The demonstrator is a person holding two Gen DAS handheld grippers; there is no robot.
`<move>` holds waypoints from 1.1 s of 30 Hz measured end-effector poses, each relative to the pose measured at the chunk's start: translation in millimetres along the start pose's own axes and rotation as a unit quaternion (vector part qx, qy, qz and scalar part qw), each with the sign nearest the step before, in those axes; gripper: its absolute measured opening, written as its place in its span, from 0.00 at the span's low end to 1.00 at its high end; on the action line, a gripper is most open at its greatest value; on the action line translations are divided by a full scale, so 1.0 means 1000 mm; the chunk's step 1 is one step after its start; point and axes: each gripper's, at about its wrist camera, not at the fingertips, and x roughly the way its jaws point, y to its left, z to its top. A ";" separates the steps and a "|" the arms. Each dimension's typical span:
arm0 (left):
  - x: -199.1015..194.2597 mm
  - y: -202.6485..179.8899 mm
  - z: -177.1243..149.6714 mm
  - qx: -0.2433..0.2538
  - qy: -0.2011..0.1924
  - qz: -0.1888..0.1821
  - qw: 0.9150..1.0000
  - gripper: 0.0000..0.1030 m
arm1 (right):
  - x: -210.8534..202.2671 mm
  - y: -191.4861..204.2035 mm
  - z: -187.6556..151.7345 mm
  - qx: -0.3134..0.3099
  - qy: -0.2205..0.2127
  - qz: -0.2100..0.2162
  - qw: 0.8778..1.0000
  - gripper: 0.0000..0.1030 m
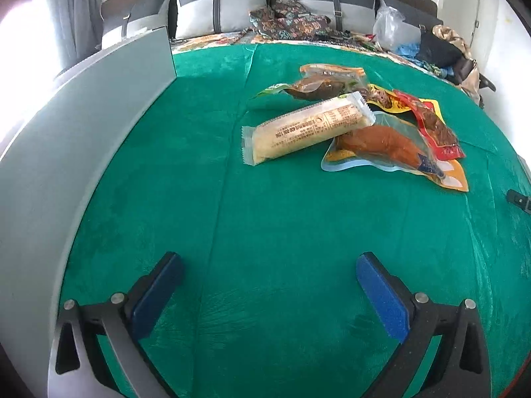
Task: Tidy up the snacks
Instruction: 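Withdraw both tools from the box back over the snack pile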
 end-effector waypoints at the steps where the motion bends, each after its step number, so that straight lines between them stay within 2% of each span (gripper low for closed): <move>1: 0.000 0.000 0.000 0.000 0.000 0.001 1.000 1.00 | 0.001 0.001 0.001 -0.002 0.000 -0.001 1.000 0.87; 3: -0.001 0.001 -0.002 0.000 0.000 0.000 1.000 1.00 | 0.003 -0.001 0.004 0.004 0.001 0.008 1.000 0.90; 33: -0.001 0.003 -0.001 0.000 0.000 0.000 1.000 1.00 | 0.004 0.000 0.005 0.004 0.002 0.008 1.000 0.90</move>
